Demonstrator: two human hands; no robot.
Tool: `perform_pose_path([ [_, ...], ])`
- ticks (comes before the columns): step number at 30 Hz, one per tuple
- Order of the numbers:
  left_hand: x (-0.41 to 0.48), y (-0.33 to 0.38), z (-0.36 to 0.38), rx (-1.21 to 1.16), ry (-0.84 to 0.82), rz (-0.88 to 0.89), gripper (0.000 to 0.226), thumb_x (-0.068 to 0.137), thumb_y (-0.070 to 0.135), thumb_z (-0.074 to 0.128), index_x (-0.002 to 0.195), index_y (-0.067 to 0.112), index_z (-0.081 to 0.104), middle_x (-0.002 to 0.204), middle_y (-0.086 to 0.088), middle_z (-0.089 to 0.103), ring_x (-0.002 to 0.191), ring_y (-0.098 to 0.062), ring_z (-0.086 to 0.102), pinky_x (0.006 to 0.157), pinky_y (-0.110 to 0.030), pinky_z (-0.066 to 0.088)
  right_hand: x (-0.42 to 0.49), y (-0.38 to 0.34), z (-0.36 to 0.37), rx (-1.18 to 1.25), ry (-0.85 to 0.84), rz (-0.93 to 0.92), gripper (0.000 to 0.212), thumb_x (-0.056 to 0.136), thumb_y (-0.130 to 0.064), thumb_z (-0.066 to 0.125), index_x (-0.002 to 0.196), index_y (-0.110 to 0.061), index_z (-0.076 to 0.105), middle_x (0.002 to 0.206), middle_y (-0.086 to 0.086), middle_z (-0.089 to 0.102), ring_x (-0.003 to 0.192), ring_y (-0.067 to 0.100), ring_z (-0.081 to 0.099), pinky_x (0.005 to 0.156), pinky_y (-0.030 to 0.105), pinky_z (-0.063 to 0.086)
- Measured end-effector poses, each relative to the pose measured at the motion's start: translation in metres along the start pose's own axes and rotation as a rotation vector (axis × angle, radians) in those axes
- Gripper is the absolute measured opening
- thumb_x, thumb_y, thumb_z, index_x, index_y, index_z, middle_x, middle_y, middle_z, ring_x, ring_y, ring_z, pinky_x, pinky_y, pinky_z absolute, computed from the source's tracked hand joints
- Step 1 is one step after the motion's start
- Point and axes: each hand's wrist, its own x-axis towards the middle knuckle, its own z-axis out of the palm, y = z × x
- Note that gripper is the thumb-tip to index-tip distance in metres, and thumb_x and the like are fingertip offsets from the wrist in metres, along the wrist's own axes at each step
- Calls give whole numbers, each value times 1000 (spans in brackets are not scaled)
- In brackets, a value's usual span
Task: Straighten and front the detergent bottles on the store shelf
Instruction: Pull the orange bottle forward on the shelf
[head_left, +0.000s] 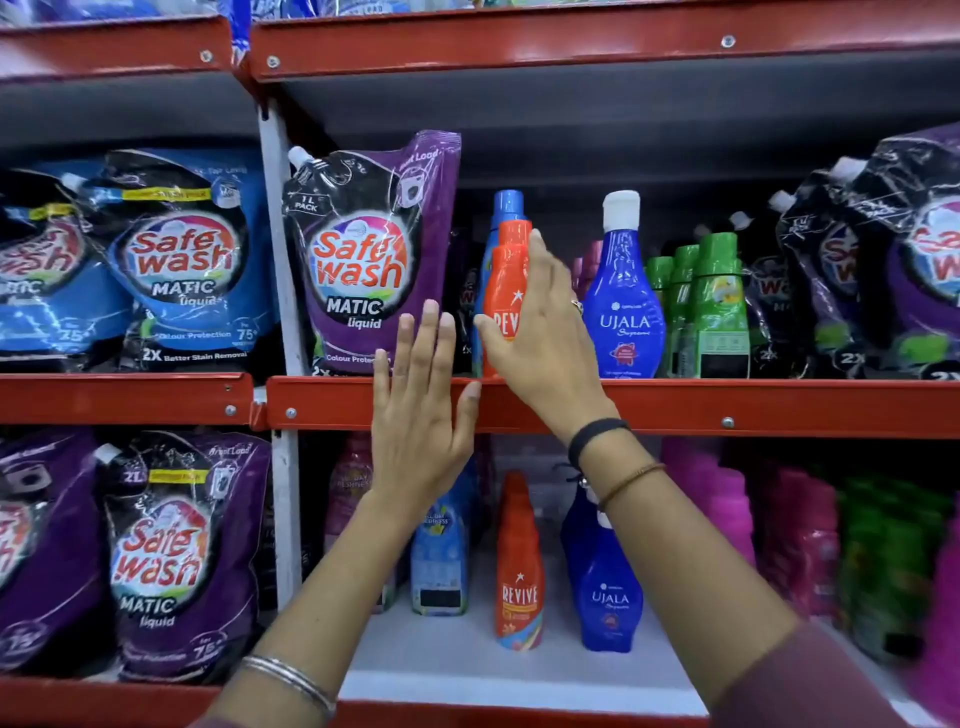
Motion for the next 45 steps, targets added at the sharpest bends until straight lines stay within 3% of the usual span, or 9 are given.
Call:
perform_pose_path([
  [4,-2,-4,10,94,-24,-7,61,99,41,26,152,15,12,161,-3,11,148,-17,2,120,-43,-3,5,1,7,-173,-2,89,86,84,-35,61,147,-6,11,133,20,43,117,39,50,91,44,44],
  [9,-3,-12,21,195,9,27,60,99,43,23,152,16,14,160,-2,14,148,-19,4,120,-46,1,12,6,3,-47,21,147,72,73,-36,73,130,-6,40,124,15,48,112,35,52,92,41,44],
  [13,-4,-11,23,220,29,43,59,100,42,25,152,15,16,159,-3,16,148,-21,8,119,-48,5,5,8,-9,116,143,143,71,68,-31,78,127,-9,46,117,10,50,94,13,46,80,12,31],
  [18,-4,-12,23,230,28,42,60,99,41,27,151,14,16,160,-3,15,148,-22,8,120,-48,3,-8,3,-39,240,325,105,73,67,-31,80,128,-8,48,111,-2,46,93,0,41,78,-5,29],
  [23,-6,-7,22,231,20,17,58,100,38,26,151,11,18,159,-5,19,148,-22,10,120,-46,1,-37,7,-63,295,204,176,74,61,-40,82,124,-14,54,117,-1,61,103,9,58,93,21,47],
  [27,-7,4,22,187,16,-6,58,98,35,27,151,13,18,159,-5,18,148,-22,8,120,-44,1,-78,21,-63,367,111,241,71,56,-36,86,119,-19,57,111,-2,65,97,9,64,84,22,52],
  [31,-8,16,27,177,22,-14,56,99,34,29,151,16,21,159,-5,20,148,-24,10,119,-47,3,-120,41,-51,419,21,291,68,57,-26,87,117,-21,55,111,-4,62,95,-11,56,77,2,41],
  [38,-9,15,33,215,62,-9,55,98,34,35,150,18,25,157,-4,26,146,-24,15,118,-51,7,-181,80,0,317,-158,414,67,55,-31,86,113,-26,53,109,-3,60,98,17,61,85,41,54],
  [45,-9,14,34,225,89,4,54,98,35,34,149,18,28,156,-4,29,146,-26,19,117,-51,10,-215,100,51,253,-316,509,67,58,-33,84,112,-20,47,107,1,55,98,19,57,85,40,51],
])
